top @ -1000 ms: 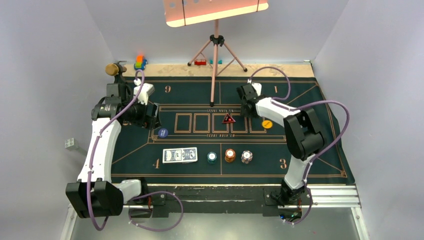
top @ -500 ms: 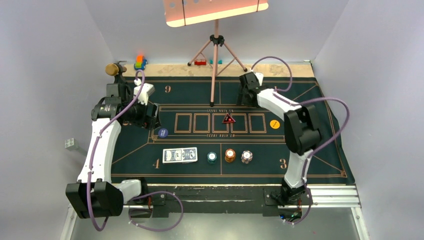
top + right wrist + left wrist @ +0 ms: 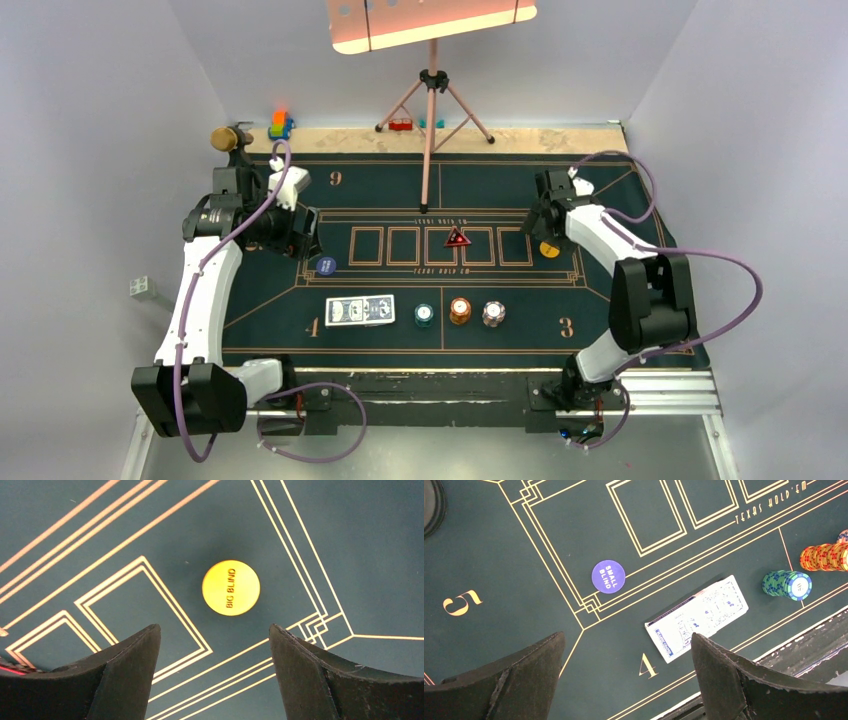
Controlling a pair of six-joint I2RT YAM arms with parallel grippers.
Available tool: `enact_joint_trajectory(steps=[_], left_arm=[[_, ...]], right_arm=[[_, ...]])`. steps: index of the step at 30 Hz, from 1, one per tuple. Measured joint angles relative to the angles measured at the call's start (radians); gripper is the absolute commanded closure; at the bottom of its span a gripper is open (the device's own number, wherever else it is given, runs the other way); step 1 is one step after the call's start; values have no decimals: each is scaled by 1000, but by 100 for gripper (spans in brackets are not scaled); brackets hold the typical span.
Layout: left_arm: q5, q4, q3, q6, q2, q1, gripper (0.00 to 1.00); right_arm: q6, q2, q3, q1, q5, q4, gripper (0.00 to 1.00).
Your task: Distribute texas hold em gaming equipment
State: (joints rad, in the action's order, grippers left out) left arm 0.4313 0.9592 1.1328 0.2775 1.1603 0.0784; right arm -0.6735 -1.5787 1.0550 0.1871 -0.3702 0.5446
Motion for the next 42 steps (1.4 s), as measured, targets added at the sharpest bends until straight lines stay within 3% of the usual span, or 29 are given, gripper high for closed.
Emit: enact_joint_trajectory(steps=[17, 20, 31, 42], left_arm=[[12, 0, 0, 3, 0, 0, 0], [12, 0, 0, 3, 0, 0, 0], [13, 0, 0, 3, 0, 0, 0], [15, 0, 0, 3, 0, 0, 0]], right_arm=[[-74, -67, -51, -100, 55, 2, 15], [-78, -93, -52, -110, 58, -6, 27], [-85, -121, -51, -121, 77, -37, 27], [-59, -156, -7, -122, 78, -23, 36]])
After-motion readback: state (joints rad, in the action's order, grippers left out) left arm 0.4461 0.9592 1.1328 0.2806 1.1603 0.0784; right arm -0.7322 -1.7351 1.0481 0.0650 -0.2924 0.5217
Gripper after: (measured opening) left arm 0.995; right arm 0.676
